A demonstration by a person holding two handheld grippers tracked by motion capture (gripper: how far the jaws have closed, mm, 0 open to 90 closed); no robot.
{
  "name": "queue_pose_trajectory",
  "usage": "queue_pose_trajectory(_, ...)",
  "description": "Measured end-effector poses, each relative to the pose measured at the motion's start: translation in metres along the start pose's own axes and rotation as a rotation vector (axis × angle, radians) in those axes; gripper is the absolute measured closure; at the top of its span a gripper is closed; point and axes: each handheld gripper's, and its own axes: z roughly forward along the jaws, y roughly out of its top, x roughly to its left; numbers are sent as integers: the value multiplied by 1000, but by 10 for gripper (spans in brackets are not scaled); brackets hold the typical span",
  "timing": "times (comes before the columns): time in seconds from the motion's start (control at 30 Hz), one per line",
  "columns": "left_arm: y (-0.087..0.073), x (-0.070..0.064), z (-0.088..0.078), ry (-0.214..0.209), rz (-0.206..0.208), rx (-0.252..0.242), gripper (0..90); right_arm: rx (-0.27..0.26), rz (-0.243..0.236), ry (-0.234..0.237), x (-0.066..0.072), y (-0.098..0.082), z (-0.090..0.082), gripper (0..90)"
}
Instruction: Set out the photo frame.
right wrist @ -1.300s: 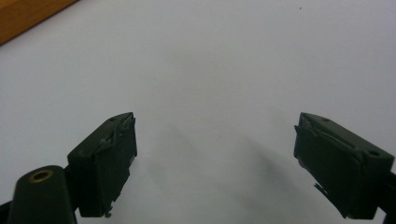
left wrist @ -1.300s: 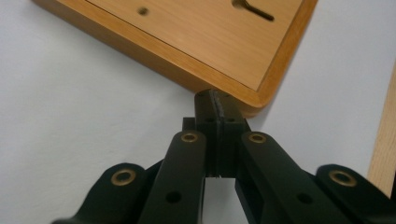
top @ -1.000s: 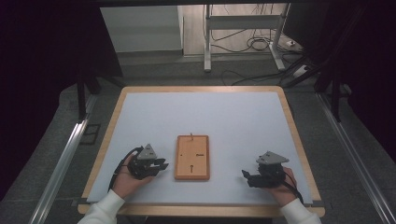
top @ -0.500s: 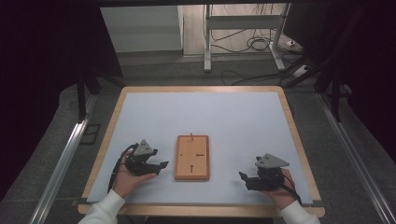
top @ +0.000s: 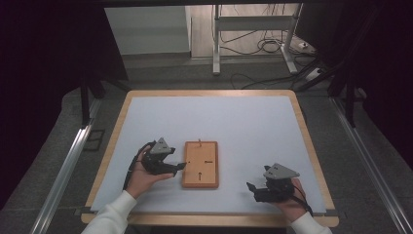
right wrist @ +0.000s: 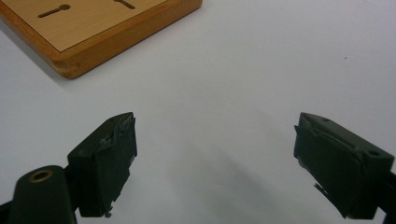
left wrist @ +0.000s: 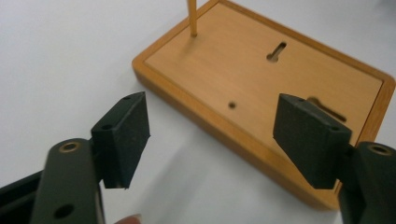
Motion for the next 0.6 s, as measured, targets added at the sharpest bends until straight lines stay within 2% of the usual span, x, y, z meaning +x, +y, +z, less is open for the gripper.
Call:
queue_pose_trajectory(0.07,6,0,3,0,5,5,187,-1,-5,1,1,1,0,133)
queue_pose_trajectory(0.23,18,1,11,-23,6,9,128,-10,-6,0,0,2,1,133)
queue_pose_trajectory(0.37,26,4,16,-32,-7,-9,126,-5,-4,1,0,1,2,132)
queue_pose_trajectory(0.47,33,5,19,-29,-9,-43,165,-11,-6,-2,0,2,1,133)
queue_pose_trajectory(0.6,42,8,24,-23,-6,-52,191,-25,-3,-10,1,3,1,133)
